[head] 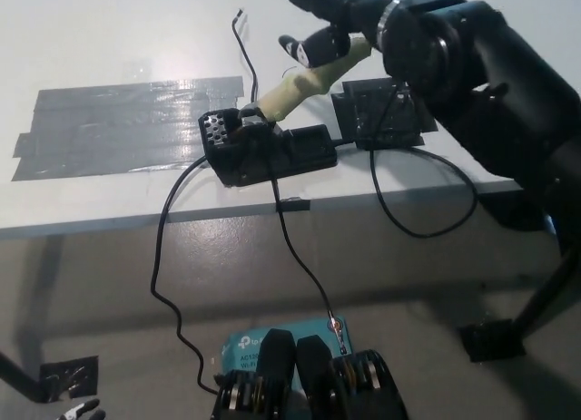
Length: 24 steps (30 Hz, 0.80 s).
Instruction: The robot uses its right hand to grab the soldering gun kept on the middle of the table and pulls it out of its base and keep it on the right side of the base
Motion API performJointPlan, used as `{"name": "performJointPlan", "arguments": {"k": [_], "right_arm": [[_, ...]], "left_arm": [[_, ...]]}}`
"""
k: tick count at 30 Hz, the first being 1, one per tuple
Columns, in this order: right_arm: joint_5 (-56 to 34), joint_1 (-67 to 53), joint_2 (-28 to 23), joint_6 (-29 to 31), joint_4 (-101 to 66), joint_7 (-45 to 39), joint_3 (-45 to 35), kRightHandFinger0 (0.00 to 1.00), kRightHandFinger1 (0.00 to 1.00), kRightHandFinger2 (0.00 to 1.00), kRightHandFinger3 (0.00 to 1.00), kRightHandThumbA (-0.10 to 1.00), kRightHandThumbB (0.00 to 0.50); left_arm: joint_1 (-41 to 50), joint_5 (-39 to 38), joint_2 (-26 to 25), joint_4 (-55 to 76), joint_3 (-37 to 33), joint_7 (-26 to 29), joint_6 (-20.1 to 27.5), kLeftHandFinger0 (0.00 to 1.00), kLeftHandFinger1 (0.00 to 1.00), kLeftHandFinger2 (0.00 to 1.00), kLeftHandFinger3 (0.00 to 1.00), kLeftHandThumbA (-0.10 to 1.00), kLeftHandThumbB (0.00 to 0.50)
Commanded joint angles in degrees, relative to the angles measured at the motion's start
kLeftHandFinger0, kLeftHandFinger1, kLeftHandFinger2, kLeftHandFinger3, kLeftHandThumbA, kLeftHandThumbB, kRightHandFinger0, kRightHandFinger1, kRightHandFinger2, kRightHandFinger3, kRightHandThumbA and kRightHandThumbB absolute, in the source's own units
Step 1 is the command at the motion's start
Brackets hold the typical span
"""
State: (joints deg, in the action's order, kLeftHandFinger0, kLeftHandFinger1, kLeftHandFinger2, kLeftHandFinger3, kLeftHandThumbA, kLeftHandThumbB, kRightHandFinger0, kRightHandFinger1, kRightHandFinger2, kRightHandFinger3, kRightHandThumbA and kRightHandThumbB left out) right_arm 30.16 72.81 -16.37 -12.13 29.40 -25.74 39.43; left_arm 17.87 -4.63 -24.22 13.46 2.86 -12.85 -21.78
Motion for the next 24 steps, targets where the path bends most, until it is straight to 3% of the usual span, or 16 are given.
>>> {"name": "performJointPlan", "arguments": {"k": [1,8,9,12,15,16,20,21,23,24], "right_arm": [[4.26,2.41,0.1,2.07,1.82,-0.25,0.27,1.0,1.0,1.0,1.0,0.45,0.298],[5.56,-1.58,0.19,-0.9,1.25,-3.83,1.09,1.0,1.0,1.0,1.0,0.54,0.294],[5.92,-2.08,0.06,-1.13,1.67,-5.26,1.74,1.0,1.0,1.0,1.0,0.64,0.315],[7.17,-2.27,-0.13,-1.7,2.3,-6.72,2.24,1.0,1.0,1.0,1.0,0.77,0.369],[6.99,-2.22,-0.37,-3.34,3.64,-9.66,2.04,1.0,1.0,1.0,1.0,0.91,0.487],[7.19,-2.14,-0.69,-3.56,3.57,-10.66,2.24,1.0,1.0,1.0,1.0,0.99,0.499],[8.44,-2.25,-1.68,-4.55,3.47,-14.34,3.16,1.0,1.0,1.0,1.0,1.0,0.5],[9.08,-2.1,-1.66,-5.56,3.93,-15.05,3.48,1.0,1.0,1.0,1.0,0.96,0.5],[11.64,-2.02,-1.99,-5.45,4.97,-15.26,5.25,1.0,1.0,1.0,1.0,0.75,0.485],[11.82,-2.0,-1.99,-5.42,5.04,-15.3,5.32,1.0,1.0,1.0,1.0,0.75,0.487]], "left_arm": [[-0.51,0.88,-1.01,1.77,-0.71,-0.98,-0.2,0.32,0.38,0.5,0.91,0.78,0.291],[-1.02,0.64,-1.12,2.2,-1.45,-1.59,-1.72,0.26,0.34,0.48,0.86,0.76,0.274],[-1.16,0.76,-1.21,2.25,-1.54,-1.64,-2.35,0.26,0.33,0.46,0.84,0.75,0.267],[-1.06,0.38,-1.07,2.19,-1.34,-1.8,-1.75,0.25,0.33,0.45,0.87,0.74,0.266],[-1.12,0.16,-1.13,1.84,-1.3,-2.0,-1.54,0.28,0.35,0.46,0.84,0.75,0.297],[-1.16,0.34,-1.22,1.73,-1.41,-2.0,-1.49,0.29,0.35,0.46,0.84,0.76,0.302],[-0.91,0.38,-1.11,1.76,-1.55,-2.02,-1.4,0.26,0.33,0.44,0.83,0.75,0.285],[-0.91,0.54,-1.17,1.94,-1.64,-1.97,-1.66,0.28,0.34,0.44,0.85,0.76,0.285],[-0.56,0.95,-0.94,1.87,-1.94,-1.74,-1.38,0.28,0.34,0.45,0.87,0.77,0.279],[-0.55,0.97,-0.93,1.84,-1.95,-1.72,-1.34,0.28,0.34,0.45,0.87,0.77,0.278]]}}
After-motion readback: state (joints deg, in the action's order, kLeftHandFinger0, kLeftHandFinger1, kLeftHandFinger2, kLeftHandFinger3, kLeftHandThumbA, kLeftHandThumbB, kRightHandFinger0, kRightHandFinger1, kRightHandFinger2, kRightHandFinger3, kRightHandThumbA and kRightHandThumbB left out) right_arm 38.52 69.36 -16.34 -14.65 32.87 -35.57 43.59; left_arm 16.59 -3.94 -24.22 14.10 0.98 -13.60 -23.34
